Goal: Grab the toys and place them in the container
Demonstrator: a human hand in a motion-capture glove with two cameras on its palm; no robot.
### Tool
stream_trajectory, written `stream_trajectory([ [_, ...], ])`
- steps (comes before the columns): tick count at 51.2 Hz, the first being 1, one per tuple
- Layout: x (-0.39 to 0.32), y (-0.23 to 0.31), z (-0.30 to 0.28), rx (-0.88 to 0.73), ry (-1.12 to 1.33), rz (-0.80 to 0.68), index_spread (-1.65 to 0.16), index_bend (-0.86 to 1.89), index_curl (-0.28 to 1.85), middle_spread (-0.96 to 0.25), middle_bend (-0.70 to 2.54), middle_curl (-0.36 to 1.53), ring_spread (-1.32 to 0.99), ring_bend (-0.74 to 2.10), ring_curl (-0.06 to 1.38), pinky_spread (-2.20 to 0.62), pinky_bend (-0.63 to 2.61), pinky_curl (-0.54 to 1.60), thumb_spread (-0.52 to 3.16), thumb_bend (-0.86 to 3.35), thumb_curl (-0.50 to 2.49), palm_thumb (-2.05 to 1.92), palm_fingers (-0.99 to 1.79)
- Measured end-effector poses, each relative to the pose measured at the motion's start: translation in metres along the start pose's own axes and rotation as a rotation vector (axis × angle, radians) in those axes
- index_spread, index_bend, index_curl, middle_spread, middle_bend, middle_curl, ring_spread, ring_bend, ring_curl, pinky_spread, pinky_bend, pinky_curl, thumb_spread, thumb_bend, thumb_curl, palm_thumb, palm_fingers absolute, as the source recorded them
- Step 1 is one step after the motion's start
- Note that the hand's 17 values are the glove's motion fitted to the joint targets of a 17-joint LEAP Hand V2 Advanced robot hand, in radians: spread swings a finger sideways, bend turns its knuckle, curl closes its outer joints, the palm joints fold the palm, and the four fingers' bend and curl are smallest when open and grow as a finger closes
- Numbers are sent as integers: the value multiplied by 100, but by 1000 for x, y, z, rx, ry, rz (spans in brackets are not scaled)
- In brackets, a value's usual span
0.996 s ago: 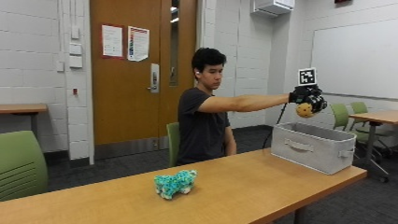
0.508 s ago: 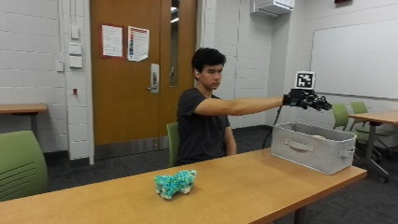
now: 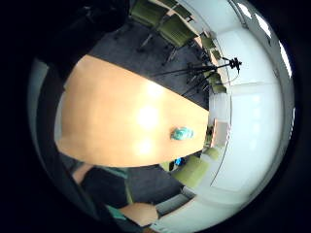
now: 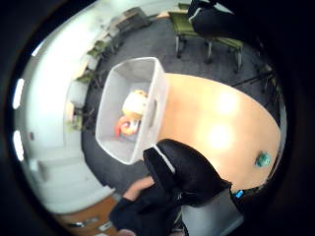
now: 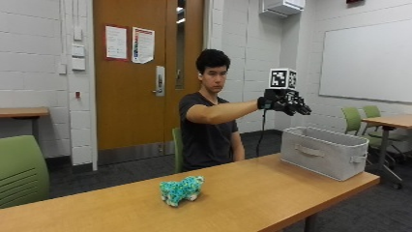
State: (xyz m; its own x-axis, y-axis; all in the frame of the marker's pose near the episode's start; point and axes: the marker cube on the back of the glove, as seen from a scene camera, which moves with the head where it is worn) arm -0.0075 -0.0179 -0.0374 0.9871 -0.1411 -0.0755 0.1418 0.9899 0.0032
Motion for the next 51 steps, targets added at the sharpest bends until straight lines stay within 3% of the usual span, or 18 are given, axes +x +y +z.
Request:
stream_trajectory([
  [25, 232, 76, 9, -30, -71, 228, -42, 18, 48, -14, 26, 50, -29, 38, 28, -2, 71, 30, 107, -6, 24, -7, 5],
  [35, 318, 113, 51, -47, -101, 329, -43, 20, 47, -15, 28, 49, -34, 31, 26, -3, 66, 29, 106, -6, 23, -6, 3],
  [51, 381, 142, 133, -113, -163, 361, -44, 18, 47, -18, 30, 48, -38, 23, 26, -3, 60, 29, 105, -6, 21, -7, 5],
])
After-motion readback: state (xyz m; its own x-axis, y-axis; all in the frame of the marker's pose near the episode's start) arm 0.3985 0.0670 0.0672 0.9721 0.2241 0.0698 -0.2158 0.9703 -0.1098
